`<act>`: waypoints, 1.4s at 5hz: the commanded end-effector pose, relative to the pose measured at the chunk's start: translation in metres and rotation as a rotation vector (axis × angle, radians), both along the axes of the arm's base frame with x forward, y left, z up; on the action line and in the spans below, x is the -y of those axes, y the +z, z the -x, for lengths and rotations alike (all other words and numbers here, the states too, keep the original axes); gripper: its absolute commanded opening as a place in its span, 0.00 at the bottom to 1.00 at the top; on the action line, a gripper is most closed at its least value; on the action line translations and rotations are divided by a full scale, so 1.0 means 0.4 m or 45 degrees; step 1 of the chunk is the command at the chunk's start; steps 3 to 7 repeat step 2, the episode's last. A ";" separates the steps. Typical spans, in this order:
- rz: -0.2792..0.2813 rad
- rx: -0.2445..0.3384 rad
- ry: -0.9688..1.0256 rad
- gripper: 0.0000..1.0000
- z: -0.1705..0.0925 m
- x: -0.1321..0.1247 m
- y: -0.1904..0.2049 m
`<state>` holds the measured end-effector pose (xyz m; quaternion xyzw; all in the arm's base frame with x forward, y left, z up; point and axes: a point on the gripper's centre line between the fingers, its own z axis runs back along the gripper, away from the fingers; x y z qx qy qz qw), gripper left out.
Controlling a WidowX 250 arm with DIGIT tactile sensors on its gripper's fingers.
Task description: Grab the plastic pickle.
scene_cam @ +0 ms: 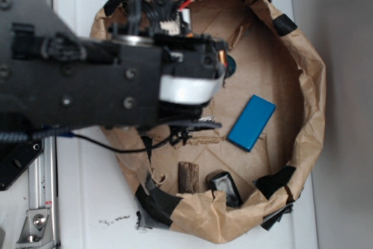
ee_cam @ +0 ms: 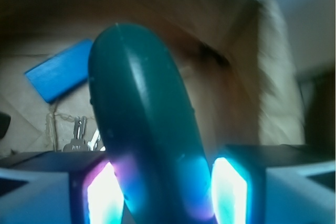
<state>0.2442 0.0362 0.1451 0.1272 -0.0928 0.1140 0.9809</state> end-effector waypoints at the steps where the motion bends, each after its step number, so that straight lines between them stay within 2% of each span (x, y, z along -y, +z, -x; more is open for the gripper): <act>1: 0.197 0.001 0.117 0.00 -0.053 0.034 -0.017; 2: 0.203 -0.019 0.125 0.00 -0.059 0.039 -0.035; 7: 0.203 -0.019 0.125 0.00 -0.059 0.039 -0.035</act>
